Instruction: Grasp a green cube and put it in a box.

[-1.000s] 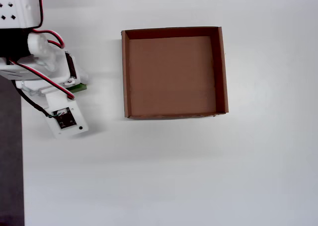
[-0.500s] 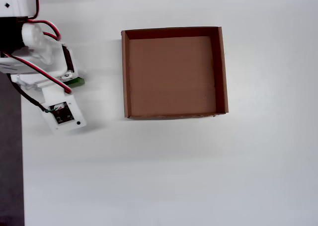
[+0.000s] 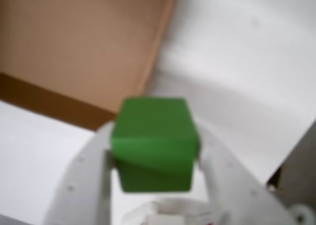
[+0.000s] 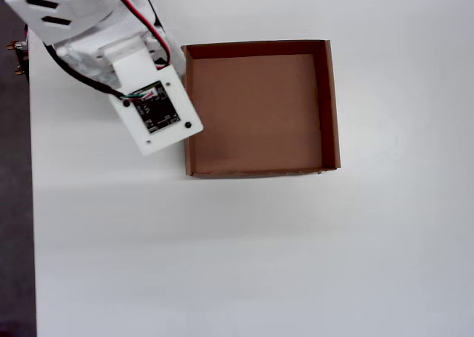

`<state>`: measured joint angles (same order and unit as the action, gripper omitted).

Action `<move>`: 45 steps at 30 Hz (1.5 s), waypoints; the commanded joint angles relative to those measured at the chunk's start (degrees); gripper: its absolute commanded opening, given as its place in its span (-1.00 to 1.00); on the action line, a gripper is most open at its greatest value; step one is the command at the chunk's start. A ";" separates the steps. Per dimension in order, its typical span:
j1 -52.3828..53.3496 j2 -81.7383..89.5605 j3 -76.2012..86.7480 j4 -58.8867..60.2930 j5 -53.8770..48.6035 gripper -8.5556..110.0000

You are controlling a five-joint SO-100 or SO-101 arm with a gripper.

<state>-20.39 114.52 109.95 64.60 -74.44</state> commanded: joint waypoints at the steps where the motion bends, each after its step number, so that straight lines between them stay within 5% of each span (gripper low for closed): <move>1: -4.04 2.90 -3.08 -0.79 0.70 -0.64; 16: -9.40 -26.02 -13.62 -12.39 4.75 -0.62; 45: -16.08 -35.51 -7.91 -16.88 4.75 -0.61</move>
<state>-35.86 78.93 101.69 48.60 -69.79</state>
